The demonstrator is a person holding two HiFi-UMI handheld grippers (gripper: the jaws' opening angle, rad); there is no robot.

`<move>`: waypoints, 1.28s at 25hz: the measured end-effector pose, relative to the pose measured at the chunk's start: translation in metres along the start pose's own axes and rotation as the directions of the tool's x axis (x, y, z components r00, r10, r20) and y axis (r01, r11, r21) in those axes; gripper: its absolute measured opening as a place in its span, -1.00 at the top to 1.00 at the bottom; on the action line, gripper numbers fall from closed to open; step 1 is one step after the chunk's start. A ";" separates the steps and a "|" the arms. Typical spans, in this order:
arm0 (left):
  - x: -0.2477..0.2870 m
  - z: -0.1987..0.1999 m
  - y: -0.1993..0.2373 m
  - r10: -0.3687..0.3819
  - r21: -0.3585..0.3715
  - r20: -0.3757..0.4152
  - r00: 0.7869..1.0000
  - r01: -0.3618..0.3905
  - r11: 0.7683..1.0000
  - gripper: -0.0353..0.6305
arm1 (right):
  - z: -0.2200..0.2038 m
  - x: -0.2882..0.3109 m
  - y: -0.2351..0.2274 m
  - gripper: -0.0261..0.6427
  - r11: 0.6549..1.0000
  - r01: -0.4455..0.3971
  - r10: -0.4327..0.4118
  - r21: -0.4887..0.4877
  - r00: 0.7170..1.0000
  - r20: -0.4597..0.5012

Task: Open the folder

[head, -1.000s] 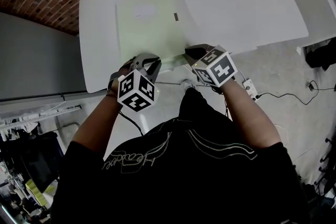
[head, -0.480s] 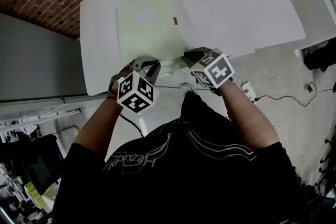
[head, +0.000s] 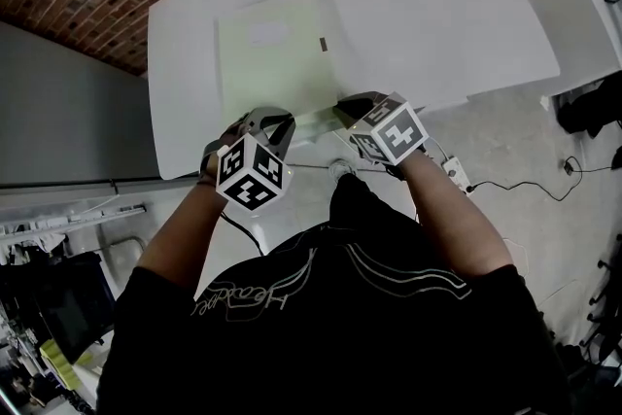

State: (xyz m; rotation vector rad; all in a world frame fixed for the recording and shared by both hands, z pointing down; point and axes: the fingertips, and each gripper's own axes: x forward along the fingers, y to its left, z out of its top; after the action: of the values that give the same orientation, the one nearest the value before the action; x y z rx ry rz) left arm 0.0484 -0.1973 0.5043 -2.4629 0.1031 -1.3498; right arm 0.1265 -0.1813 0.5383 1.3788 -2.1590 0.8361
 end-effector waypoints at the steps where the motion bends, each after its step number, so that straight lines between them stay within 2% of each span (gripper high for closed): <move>1: 0.000 0.000 0.000 0.000 0.000 0.001 1.000 0.000 1.000 0.84 | 0.000 0.000 0.000 0.91 1.000 0.004 -0.004 -0.004 1.000 -0.001; 32: -0.005 0.002 0.003 0.018 -0.022 0.016 1.000 -0.018 1.000 0.84 | 0.000 -0.002 0.000 0.91 0.999 0.025 -0.026 -0.023 0.999 -0.028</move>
State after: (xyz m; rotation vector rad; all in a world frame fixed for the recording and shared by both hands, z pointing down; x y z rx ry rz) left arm 0.0477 -0.1984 0.4978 -2.4847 0.1367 -1.3278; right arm 0.1275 -0.1803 0.5376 1.3727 -2.1192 0.8144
